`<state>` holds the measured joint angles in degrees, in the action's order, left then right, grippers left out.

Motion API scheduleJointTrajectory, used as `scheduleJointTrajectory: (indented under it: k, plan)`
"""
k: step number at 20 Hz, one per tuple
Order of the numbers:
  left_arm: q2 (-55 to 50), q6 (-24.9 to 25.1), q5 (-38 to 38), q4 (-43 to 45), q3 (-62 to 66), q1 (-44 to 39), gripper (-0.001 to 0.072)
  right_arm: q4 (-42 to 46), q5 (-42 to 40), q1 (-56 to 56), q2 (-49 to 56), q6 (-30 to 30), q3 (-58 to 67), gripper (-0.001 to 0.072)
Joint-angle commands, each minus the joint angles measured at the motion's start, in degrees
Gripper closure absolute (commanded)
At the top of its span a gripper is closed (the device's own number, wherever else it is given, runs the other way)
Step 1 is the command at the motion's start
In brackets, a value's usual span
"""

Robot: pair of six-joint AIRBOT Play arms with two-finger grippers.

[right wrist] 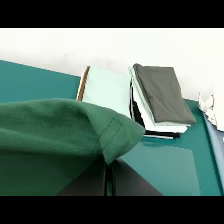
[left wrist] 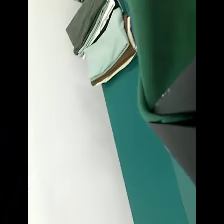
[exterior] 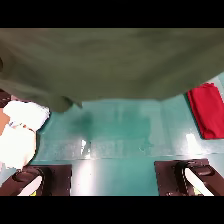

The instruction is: Fold the shirts.

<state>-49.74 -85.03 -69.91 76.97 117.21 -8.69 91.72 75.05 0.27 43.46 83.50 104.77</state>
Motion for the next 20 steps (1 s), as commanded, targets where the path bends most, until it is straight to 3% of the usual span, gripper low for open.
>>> scheduleJointTrajectory:
  k: [1,7,10,11,12,13,14,15,20]
  plan:
    - [-1.46,0.00,-0.26,-2.86,-4.74,0.02,0.0677,-0.79,0.87,0.00,2.89,0.35,0.20,0.0695]
    - [-16.81,1.44,3.72,-2.43,-23.47,0.04,0.0676,-2.25,7.82,0.00,26.08,0.46,0.17,0.0694]
    - [-28.85,1.20,9.97,-2.21,-26.49,0.04,0.0675,-2.36,4.46,0.00,37.70,0.46,0.20,0.0693]
    - [-31.69,1.05,10.64,-2.21,-26.49,0.04,0.0602,-3.56,3.56,0.00,40.28,0.46,0.20,0.0693]
    - [-33.81,0.81,10.84,-2.21,-26.49,0.04,0.0274,-5.77,3.37,-0.09,42.27,0.44,0.20,0.0690]
    - [-34.84,0.04,10.69,-2.25,-26.49,0.28,0.0152,-7.93,3.37,-0.74,43.82,0.11,0.20,0.0555]
    - [-35.06,-0.48,10.43,-2.23,-26.49,1.03,0.0152,-9.97,3.34,-1.40,44.78,0.04,0.20,0.0353]
    - [-34.64,-0.52,9.27,-2.45,-26.18,2.23,0.0157,-11.65,3.45,-2.23,45.11,0.00,0.20,0.0314]
    - [-27.04,-0.42,-3.37,-2.47,-32.33,11.58,0.0157,-25.94,9.86,-8.92,39.69,-5.16,-4.04,0.0325]
